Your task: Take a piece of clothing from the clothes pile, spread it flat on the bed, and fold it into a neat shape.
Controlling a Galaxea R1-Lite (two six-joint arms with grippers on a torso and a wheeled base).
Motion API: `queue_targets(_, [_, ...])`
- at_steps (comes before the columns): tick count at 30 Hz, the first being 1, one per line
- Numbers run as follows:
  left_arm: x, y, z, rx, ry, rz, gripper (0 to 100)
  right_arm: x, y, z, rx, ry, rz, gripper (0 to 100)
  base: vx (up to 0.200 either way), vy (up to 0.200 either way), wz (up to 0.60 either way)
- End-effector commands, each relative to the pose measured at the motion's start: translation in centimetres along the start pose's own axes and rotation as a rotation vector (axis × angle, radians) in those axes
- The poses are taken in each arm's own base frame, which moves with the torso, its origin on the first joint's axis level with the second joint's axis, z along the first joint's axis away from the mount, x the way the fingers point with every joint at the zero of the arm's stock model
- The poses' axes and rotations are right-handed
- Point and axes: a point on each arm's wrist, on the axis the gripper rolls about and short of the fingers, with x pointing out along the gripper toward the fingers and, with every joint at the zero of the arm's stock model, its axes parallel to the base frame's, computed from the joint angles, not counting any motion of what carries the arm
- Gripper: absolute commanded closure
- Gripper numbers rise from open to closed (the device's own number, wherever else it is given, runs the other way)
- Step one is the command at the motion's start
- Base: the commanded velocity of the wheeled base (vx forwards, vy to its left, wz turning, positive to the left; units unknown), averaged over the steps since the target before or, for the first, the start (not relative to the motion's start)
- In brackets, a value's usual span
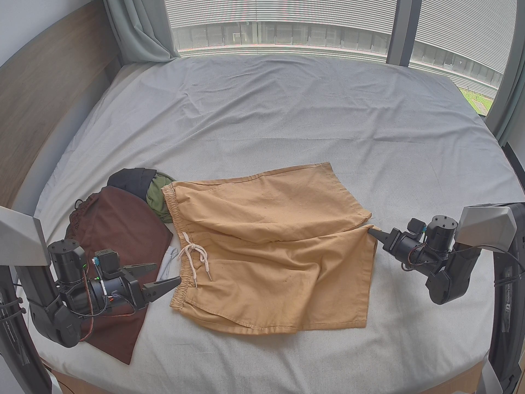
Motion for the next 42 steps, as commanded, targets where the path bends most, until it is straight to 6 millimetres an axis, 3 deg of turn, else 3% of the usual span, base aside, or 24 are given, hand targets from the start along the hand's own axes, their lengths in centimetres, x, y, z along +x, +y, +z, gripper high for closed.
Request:
queue_targets(1, [0.1,0.1,-0.1,-0.001,0.002,0.000,0,0.5,0.0,0.1,-0.008,-0.008,0.012,100,0.000,0.000,0.00])
queue_targets(18, [0.5,0.3,0.0,0.000,-0.001,-0.017,0,0.8,0.2,0.2,-0.042,-0.025,0.007,100,0.000,0.000,0.00])
queue_targets(19, [0.6,0.3,0.1,0.006,-0.004,-0.020,0,0.8,0.3,0.2,-0.044,-0.028,0.009,0,0.000,0.000,0.00])
queue_targets(25, [1.0,0.8,1.2,0.037,-0.047,-0.020,0,-0.3,0.7,-0.2,-0.032,-0.002,-0.009,0,0.000,0.000,0.00])
queue_targets(33, [0.6,0.6,0.8,0.031,-0.031,-0.044,0,-3.3,2.9,0.0,-0.072,0.028,-0.019,0,0.000,0.000,0.00])
queue_targets(37, [0.5,0.5,0.7,0.030,-0.025,-0.048,0,-4.1,2.9,-0.6,-0.094,0.056,-0.034,0,0.000,0.000,0.00])
queue_targets(42, [0.5,0.2,0.6,0.027,-0.017,-0.074,0,-6.4,3.1,-2.7,-0.145,0.173,-0.036,0,0.000,0.000,0.00])
